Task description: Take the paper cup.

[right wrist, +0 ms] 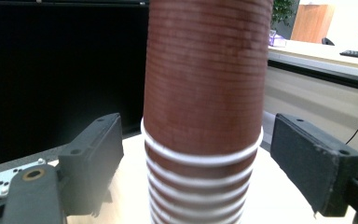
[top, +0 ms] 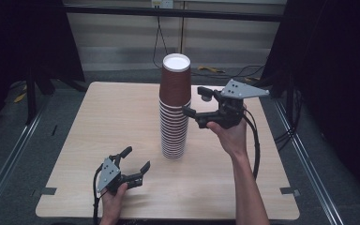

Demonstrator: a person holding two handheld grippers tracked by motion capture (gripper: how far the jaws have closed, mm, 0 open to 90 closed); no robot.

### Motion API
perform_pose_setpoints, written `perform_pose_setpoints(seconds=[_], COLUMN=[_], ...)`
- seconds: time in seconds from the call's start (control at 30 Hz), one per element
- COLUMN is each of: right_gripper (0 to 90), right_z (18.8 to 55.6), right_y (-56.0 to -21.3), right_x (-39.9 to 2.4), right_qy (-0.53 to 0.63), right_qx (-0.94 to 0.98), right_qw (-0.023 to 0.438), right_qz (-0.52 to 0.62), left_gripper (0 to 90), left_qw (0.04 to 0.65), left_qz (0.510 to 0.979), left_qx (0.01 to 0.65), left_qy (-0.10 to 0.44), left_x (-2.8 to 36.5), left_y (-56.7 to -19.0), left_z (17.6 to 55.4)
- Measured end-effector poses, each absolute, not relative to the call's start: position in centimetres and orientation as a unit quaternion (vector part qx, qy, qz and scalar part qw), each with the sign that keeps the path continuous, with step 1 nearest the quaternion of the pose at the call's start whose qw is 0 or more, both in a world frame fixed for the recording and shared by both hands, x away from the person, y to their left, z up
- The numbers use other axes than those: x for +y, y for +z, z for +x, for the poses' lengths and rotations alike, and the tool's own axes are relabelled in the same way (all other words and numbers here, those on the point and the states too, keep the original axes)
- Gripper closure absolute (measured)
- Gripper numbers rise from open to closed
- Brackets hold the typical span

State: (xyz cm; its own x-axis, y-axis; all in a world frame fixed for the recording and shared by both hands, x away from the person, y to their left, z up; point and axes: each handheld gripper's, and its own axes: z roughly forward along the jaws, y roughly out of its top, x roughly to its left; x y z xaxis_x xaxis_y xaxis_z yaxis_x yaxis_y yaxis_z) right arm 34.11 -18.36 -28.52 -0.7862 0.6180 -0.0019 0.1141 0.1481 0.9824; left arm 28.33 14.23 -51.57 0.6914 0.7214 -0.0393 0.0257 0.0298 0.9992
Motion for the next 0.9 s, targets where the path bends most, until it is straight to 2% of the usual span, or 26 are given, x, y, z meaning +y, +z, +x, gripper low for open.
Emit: perform_pose_setpoints(seconds=[0.5,0.9], right_gripper=[15.5,14.6], right_z=[36.0,37.7], right_y=[-23.4,-21.9], right_x=[-17.0,-15.4], right_qy=[0.585,0.569], right_qx=[0.754,0.765], right_qw=[0.199,0.192], right_qz=[0.223,0.231], left_gripper=[15.5,15.5], left_qw=[0.657,0.657], left_qz=[0.644,0.645], left_qx=[0.289,0.288], left_qy=[0.264,0.264], left_x=[14.2,14.3], left_y=[-51.6,-51.6], left_z=[28.3,28.3])
